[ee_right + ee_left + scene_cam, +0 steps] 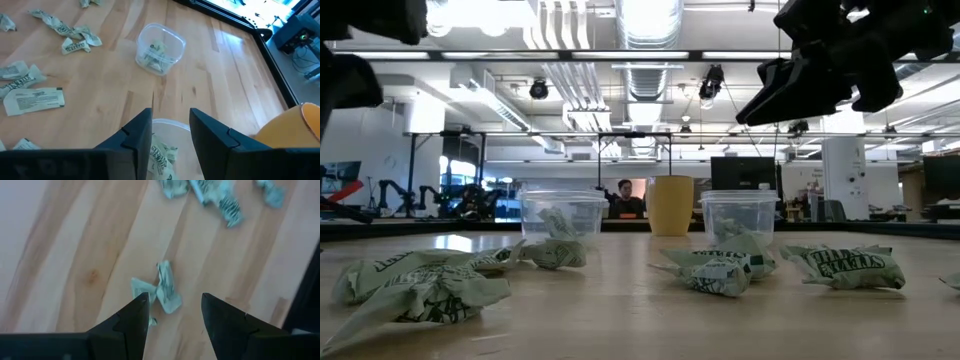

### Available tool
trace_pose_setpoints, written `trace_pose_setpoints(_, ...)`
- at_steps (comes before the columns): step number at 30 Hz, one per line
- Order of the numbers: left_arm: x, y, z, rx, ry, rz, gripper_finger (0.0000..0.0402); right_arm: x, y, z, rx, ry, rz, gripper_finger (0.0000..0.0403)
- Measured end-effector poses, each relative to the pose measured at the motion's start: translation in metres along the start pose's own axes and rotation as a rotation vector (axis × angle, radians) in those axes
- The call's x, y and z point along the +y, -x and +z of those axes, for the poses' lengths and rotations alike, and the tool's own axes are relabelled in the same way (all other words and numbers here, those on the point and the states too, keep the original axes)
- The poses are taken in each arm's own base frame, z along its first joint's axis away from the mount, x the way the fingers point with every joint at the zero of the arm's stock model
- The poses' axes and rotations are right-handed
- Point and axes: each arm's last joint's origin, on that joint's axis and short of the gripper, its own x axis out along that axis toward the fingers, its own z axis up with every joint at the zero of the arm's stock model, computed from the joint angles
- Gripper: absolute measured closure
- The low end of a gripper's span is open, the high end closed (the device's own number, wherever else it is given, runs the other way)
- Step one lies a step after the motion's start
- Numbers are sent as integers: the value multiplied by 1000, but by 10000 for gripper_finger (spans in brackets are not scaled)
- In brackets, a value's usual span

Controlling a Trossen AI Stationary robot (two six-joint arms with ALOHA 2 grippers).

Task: Pick and place items into bin
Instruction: Put the green sweetener bag into the left transparent food container

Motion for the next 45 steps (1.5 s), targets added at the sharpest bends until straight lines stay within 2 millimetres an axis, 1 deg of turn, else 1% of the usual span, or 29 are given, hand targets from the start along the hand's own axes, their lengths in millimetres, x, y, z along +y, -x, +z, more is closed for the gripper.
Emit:
trace_pose_setpoints(8,-2,-20,-6,48,-23,74,237,1,0,0,-3,1,9,287)
trace_pose_setpoints(16,2,-40,-15,181,-30,124,237,1,0,0,-3,-2,10,286)
trace_pose_setpoints(23,4,-43,-16,190,-30,136,237,1,0,0,-3,-1,9,294)
trace_pose_setpoints(30,13,-49,-22,209,-16,170,237,1,0,0,-3,0,8,293)
trace_pose_setpoints(40,14,-49,-21,200,-15,176,237,1,0,0,-3,1,9,306)
trace_pose_setpoints(45,12,-50,-20,165,-38,165,237,1,0,0,-3,1,8,310)
